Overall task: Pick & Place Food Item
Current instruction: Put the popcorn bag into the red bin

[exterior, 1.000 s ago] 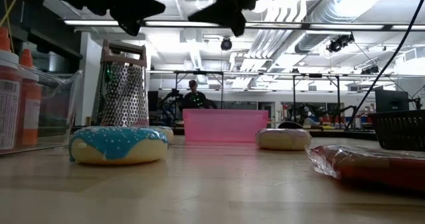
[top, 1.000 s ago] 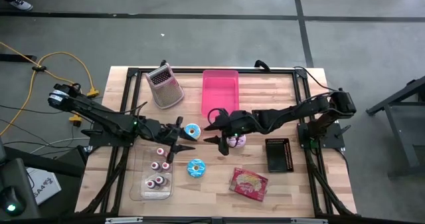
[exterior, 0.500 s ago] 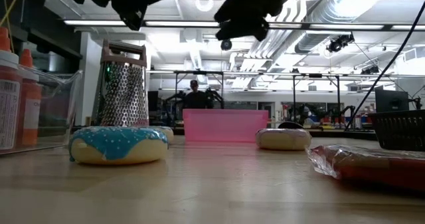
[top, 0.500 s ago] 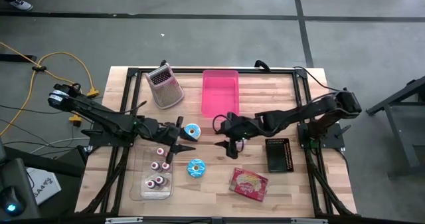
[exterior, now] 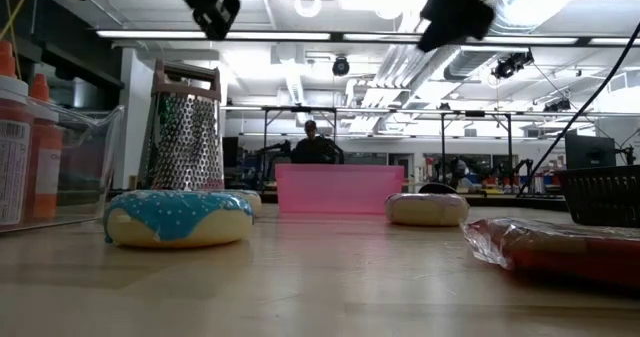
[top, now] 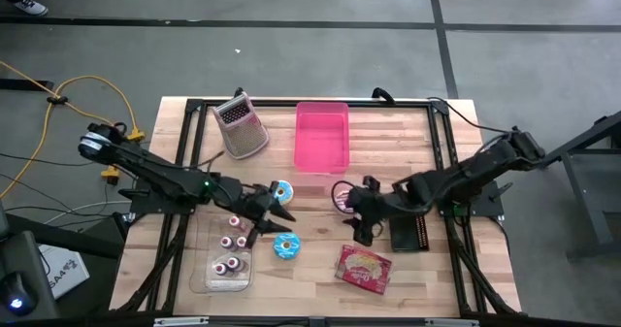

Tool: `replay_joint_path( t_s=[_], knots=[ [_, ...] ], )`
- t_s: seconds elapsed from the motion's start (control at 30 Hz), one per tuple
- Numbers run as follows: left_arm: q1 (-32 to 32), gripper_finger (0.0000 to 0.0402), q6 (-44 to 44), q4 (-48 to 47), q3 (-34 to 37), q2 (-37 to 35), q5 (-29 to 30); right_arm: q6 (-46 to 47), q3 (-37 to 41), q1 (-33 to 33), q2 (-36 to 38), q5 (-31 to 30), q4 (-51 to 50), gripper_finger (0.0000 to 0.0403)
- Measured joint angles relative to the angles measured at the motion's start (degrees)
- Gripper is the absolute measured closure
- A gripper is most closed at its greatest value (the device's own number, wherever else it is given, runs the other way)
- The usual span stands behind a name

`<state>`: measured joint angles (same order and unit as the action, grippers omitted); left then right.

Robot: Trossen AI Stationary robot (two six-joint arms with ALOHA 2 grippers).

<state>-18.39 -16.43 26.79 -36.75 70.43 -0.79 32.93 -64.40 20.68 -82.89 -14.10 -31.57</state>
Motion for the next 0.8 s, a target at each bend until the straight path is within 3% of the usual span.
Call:
replay_joint_path(
  t_s=[0.2,0.47,0.8],
  knots=[
    [-2.0,0.0263,0.3,-1.6,-7.1,6.3,-0.4,12.3,0.0,7.4,0.6,-3.5,-4.7,0.0195],
    [-3.2,0.0263,-1.5,-2.0,-11.1,12.2,-0.7,26.1,0.1,18.6,0.6,-6.8,-7.8,0.0197],
    [-4.3,0.0263,-3.8,-2.0,-18.5,22.9,-5.1,42.8,0.1,29.9,-0.2,-10.5,-8.5,0.0257]
  ],
)
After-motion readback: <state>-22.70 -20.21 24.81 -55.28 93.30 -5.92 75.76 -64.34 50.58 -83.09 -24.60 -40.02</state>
